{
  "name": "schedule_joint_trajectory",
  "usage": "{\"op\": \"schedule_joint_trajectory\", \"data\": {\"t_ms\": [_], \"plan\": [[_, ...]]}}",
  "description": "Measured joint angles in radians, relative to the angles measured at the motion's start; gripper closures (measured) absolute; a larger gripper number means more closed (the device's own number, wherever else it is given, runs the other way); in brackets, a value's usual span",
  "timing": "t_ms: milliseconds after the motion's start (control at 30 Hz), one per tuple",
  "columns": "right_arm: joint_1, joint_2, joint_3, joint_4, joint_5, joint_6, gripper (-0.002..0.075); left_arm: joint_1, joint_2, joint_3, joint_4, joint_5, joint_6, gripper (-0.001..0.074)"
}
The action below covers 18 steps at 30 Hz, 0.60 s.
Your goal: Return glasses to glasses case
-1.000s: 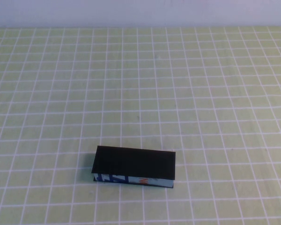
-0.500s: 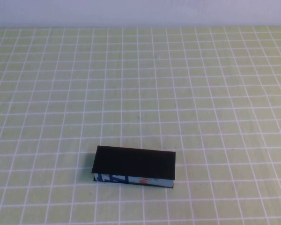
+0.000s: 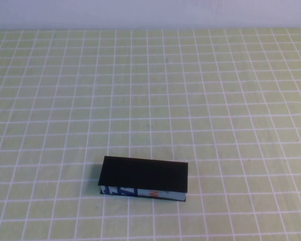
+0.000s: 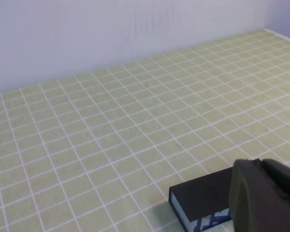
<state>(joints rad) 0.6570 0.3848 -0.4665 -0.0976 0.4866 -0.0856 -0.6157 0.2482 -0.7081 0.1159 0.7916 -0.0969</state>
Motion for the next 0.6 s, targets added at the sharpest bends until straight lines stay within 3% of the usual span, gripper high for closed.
{"op": "schedule_joint_trajectory", "data": {"t_ms": [600], "plan": [[0.000,0.000,0.006,0.006,-0.001,0.000,0.0743,0.000,0.000,0.000,0.002,0.003,0.000,0.0738]]}}
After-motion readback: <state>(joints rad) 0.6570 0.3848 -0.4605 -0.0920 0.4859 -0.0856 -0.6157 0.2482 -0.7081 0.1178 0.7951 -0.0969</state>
